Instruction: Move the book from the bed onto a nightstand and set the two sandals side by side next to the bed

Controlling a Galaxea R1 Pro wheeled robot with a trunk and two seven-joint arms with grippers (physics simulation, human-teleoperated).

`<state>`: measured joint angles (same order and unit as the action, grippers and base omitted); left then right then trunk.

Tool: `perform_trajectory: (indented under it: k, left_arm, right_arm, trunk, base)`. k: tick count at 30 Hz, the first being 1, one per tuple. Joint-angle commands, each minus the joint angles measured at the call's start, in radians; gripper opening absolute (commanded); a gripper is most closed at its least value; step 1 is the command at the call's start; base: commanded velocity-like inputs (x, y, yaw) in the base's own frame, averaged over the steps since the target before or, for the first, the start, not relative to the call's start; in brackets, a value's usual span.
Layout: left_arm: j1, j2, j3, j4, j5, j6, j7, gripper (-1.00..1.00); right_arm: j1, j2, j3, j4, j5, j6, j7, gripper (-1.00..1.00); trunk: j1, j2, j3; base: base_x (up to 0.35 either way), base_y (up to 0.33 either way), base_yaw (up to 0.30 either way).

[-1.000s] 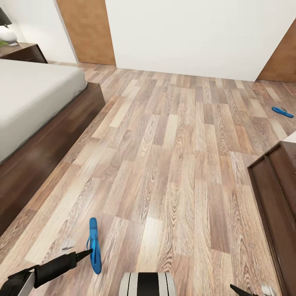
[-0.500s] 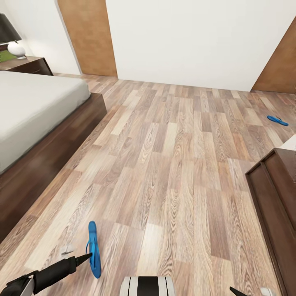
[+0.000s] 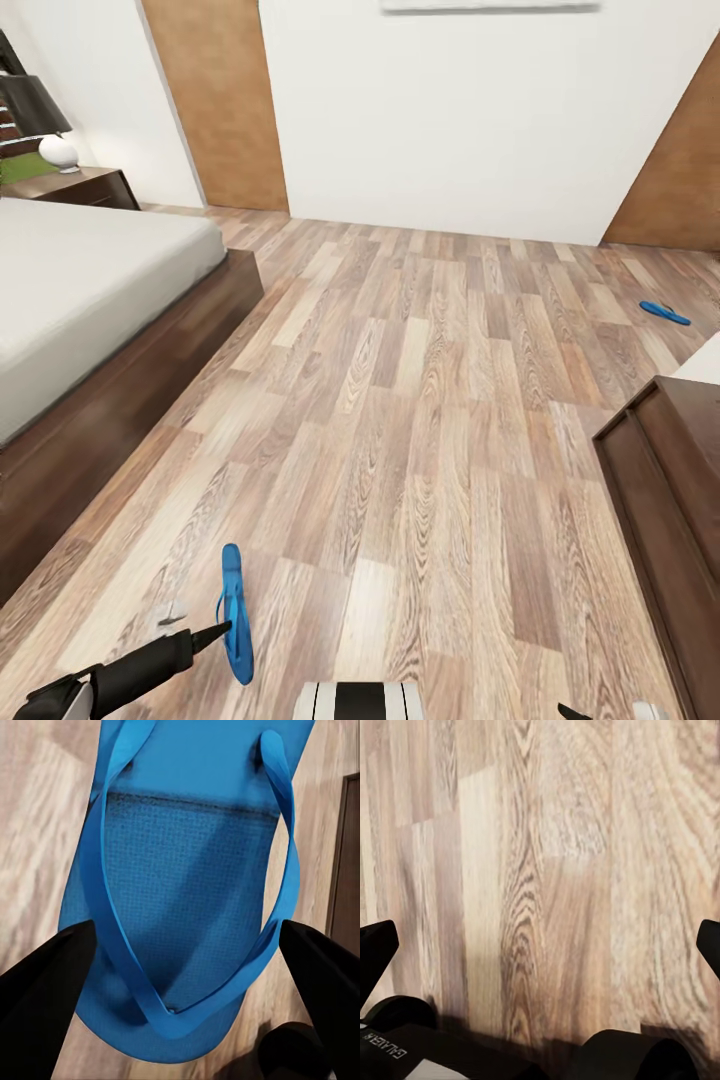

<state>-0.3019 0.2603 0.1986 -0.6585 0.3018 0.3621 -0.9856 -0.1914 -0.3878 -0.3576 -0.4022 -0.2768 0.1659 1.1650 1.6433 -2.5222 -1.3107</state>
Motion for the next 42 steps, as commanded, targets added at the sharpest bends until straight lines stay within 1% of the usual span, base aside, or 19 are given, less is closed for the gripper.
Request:
perform_trajectory:
  k: [1, 24, 42]
  left_arm:
    - [0.000, 0.000, 0.001, 0.001, 0.005, 0.009, -0.002, -1.00]
    - [0.000, -0.014, 0.001, 0.007, 0.005, 0.009, -0.001, -1.00]
    - [0.000, -0.015, 0.002, 0.007, 0.009, 0.012, -0.007, -1.00]
  right_arm:
    - [0.000, 0.000, -0.002, 0.000, -0.004, 0.010, 0.004, 1.00]
    - [0.000, 0.001, -0.002, 0.001, -0.004, 0.009, 0.005, 1.00]
    - [0.000, 0.001, -0.003, 0.003, -0.005, 0.009, -0.001, 1.00]
  trunk:
    - [-0.001, 0.000, 0.003]
    - [-0.011, 0.005, 0.092]
    - [-0.019, 0.010, 0.162]
  base:
    - [0.000, 0.000, 0.000]
    - [0.000, 0.000, 0.000]
    - [0.000, 0.000, 0.000]
